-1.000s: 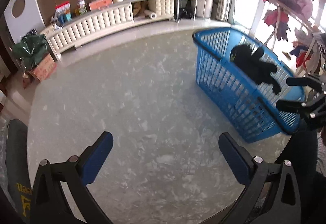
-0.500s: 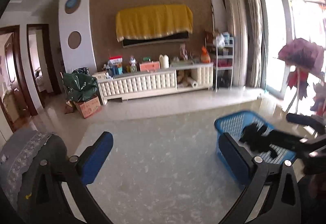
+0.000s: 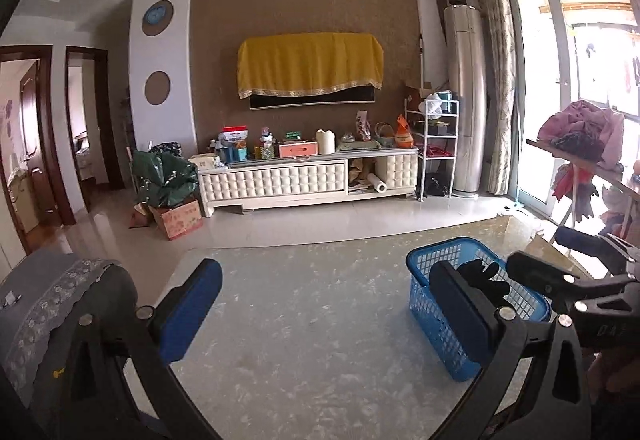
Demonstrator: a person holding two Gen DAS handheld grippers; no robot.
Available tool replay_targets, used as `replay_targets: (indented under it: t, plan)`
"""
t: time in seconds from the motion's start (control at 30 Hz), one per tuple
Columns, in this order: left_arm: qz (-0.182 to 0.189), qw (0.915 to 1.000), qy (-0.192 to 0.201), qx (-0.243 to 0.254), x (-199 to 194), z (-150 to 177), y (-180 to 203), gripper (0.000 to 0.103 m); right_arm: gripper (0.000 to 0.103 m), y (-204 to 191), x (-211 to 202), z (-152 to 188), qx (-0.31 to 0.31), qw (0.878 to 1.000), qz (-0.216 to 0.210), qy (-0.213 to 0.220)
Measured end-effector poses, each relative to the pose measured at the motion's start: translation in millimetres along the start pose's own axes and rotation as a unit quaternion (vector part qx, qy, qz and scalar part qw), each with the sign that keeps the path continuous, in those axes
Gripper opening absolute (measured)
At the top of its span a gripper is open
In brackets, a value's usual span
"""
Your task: Organize soft objects
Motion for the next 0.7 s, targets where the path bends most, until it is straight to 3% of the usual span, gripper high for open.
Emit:
replay_targets:
  t: [0.7]
  plan:
    - [-0.001, 1.0000, 0.005, -0.007, -19, 6, -4, 0.103, 0.103, -10, -7, 6, -0.018, 1.000, -0.007, -0.003]
Point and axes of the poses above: each gripper's, at about its wrist camera, not at the fingertips, and x roughly the way its jaws point, y to its right, z to its underside, the point moved 6 cm from there along x, roughly the way its jaws point, and after that the axes turned 6 degrees about -x, right-handed, at the moved point
